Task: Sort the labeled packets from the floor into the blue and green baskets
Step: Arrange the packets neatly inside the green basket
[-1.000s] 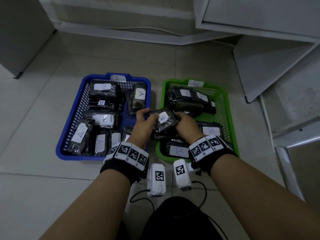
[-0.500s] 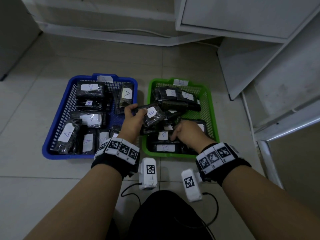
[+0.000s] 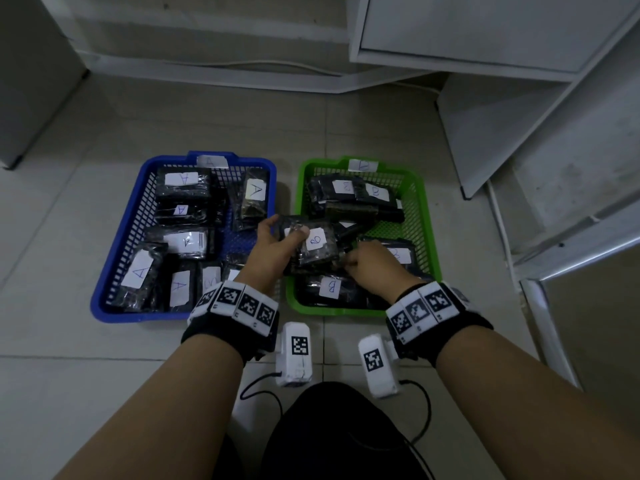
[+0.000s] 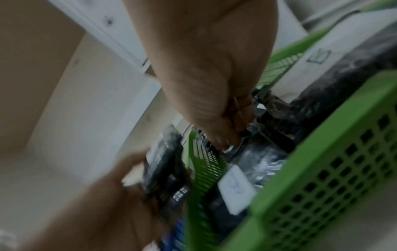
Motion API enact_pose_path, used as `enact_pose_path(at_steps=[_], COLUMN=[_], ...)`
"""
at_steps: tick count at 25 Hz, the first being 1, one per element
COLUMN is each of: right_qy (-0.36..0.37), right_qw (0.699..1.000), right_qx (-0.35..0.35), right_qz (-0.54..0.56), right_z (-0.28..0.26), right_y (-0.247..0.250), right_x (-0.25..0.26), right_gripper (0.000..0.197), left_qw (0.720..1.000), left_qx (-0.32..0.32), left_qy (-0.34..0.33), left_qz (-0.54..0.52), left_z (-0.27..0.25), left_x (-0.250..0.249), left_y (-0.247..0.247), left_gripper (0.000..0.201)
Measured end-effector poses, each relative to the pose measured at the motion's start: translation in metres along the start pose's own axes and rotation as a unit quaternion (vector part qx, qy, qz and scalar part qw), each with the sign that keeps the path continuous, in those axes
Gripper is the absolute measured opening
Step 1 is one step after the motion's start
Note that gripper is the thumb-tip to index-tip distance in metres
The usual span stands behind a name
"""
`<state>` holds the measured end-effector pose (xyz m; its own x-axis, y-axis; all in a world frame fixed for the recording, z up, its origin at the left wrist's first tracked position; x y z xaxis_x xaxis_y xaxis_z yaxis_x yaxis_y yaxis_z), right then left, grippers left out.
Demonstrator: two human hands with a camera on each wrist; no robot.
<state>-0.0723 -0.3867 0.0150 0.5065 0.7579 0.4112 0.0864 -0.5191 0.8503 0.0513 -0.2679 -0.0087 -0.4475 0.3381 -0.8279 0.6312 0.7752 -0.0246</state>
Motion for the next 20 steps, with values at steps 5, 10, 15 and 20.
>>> enact_pose_path(at_steps=[5,10,15,20], right_qy=[-0.067,-0.091,-0.087,-0.148], right_qw=[0.880,0.870,0.929,0.929], right_qx=[-0.086,-0.084,-0.108,-0.232], right_qz=[0.463,0.478,0.342,0.247], right_z=[-0.011,-0.017,-0.023,-0.035], right_y=[0.012,0.006,0.017,0.049], right_x=[-0.008,-0.017,-0.027,-0.052], right_gripper=[0.036,0.016,0.014,0.018], left_qw=[0.995,0.996,0.996,0.944], left_qx=[0.070,0.083,-0.001,0.116], left_qy=[-0.018,-0.011,-0.084,-0.092], left_qz=[0.073,0.042,0.041,0.294], left_z=[-0.005,-0.006,-0.009,-0.018], left_x=[0.006,0.010,-0.012,-0.008], left_y=[-0.020,-0.030,-0.009,-0.029], left_gripper=[0.072,0.044,0.044,0.043])
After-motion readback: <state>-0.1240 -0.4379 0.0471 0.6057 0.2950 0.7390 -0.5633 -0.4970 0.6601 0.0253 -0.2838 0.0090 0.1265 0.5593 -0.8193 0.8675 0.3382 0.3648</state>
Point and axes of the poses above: each hand's wrist, its own z-axis towards the middle knuckle, its own y-axis out of the back of the hand, x = y × z, the point moved 7 cm from there along z, towards the middle knuckle, and after that the axes turned 6 degrees about y, right-handed, at the moved point
